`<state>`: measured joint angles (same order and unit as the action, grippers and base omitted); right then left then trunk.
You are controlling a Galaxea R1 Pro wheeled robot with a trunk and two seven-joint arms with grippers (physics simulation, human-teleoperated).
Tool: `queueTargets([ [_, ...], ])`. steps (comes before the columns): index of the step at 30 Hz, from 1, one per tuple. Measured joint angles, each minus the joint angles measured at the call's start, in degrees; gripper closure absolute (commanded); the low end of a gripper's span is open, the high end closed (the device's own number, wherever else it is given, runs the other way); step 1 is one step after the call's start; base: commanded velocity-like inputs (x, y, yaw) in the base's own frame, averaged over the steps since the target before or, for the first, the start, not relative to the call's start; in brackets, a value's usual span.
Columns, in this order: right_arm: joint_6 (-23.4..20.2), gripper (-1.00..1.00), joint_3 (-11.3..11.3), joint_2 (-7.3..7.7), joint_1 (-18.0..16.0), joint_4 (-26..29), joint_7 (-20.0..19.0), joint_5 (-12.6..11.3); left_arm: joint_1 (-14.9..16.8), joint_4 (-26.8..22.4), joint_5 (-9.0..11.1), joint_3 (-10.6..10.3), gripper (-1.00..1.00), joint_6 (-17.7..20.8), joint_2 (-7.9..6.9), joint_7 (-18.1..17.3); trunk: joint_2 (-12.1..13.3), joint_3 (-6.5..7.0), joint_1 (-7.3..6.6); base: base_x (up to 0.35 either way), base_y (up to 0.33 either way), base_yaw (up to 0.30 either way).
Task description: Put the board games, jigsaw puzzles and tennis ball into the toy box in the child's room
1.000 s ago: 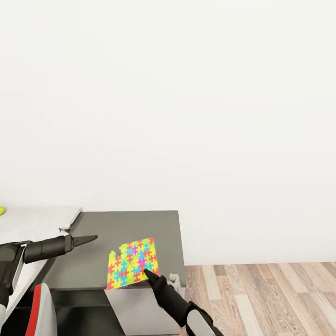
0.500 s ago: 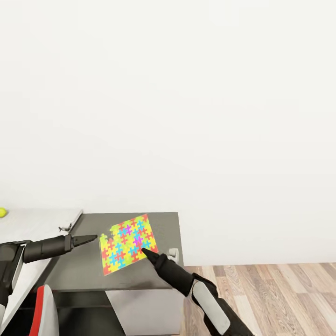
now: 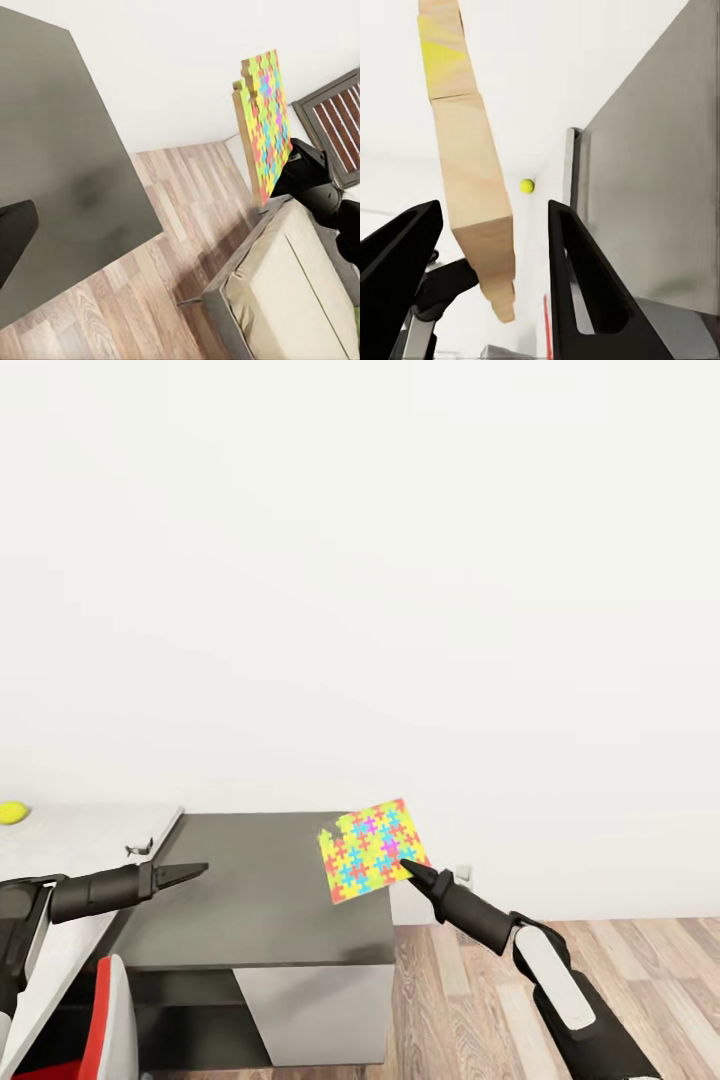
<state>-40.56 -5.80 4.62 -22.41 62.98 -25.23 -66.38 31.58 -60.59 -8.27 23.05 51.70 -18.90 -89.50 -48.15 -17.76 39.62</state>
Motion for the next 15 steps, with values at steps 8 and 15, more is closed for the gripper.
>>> queueTargets([
  [8,-1.2,1.00,0.8,2.78,-0.8,0.2,-0.4,0.2,0.0,0.0,0.0,-0.1,-1.00,0.0,0.13,0.0,3.2,1.44,-1.75,-0.029,0.000,0.000],
  [15,0.2,1.00,0.1,4.59,-0.4,4.0,-0.7,0.3,0.0,0.0,-0.1,-0.1,-1.00,0.0,0.18,0.0,6.0,2.70,-3.30,-0.100,0.000,0.000],
])
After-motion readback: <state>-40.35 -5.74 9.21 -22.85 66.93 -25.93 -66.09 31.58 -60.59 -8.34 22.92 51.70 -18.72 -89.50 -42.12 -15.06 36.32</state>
